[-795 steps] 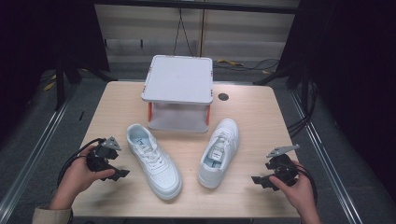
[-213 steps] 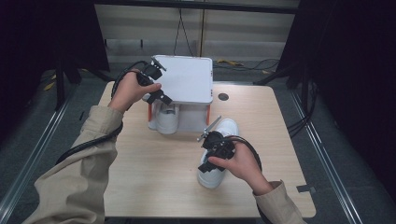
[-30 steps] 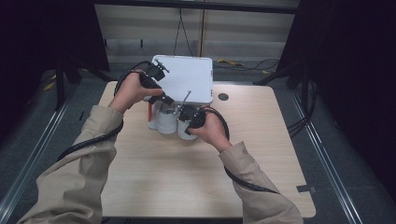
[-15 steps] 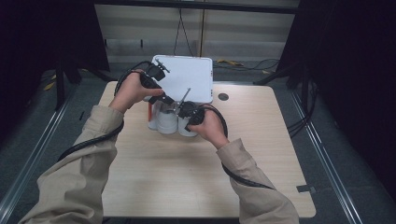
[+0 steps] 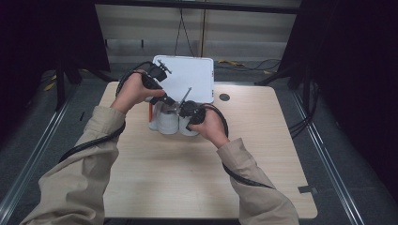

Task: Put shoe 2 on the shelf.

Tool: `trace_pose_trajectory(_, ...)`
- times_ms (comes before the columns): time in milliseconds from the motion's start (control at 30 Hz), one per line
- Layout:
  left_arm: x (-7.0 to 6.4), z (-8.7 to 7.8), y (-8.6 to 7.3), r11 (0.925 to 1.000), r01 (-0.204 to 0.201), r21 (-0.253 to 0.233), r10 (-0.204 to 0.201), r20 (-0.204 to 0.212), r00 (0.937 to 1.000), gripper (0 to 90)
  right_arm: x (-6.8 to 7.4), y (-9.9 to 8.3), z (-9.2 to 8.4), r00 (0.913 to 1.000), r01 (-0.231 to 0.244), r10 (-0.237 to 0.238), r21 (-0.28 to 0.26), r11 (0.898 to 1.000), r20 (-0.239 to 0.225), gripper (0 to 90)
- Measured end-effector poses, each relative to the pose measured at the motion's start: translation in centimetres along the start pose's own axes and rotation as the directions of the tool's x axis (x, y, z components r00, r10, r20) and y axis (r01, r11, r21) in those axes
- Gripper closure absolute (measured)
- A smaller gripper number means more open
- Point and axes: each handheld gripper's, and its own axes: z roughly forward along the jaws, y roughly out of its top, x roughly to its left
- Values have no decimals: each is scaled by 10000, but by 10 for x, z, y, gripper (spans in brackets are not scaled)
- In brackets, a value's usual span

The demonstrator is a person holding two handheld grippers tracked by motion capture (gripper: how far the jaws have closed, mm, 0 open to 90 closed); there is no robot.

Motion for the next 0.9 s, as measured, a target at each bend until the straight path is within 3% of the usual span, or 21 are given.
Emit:
trace_pose_trajectory(33, 0, 0, 0, 10000, 47, -18, -47, -2, 10000, 174, 0, -1, 0, 10000, -55, 55, -29, 10000, -42, 900)
trace_pose_trajectory(167, 2, -1, -1, 9997, 214, -143, -212, 107, 9997, 174, -2, -6, -3, 9954, -651, 622, -378, 9972, -729, 744)
trace_pose_trajectory(200, 2, -1, -1, 9994, 284, -176, -281, 150, 9995, 174, -1, -8, -4, 9957, -503, 485, -206, 9985, -786, 710)
trace_pose_trajectory(267, 3, -3, -2, 9993, 361, -132, -358, 202, 9992, 183, -1, -14, -6, 9921, -743, 733, -63, 9972, -1022, 647)
trace_pose_trajectory(367, -1, -6, -4, 9992, 406, -12, -406, 260, 9988, 194, -3, -25, -12, 9918, -768, 759, -41, 9970, -1029, 592)
trace_pose_trajectory(467, -7, -11, -8, 9991, 417, 77, -419, 288, 9987, 211, -3, -35, -21, 9855, -1227, 1210, -73, 9924, -1192, 534)
trace_pose_trajectory(633, -15, -21, -18, 9991, 405, 111, -407, 208, 9990, 188, -3, -51, -35, 9805, -1570, 1524, -276, 9872, -1240, 429)
trace_pose_trajectory(900, -22, -40, -40, 9969, 778, 80, -779, 160, 9968, 203, -1, -75, -44, 9708, -2024, 2002, -30, 9793, -1320, 306)
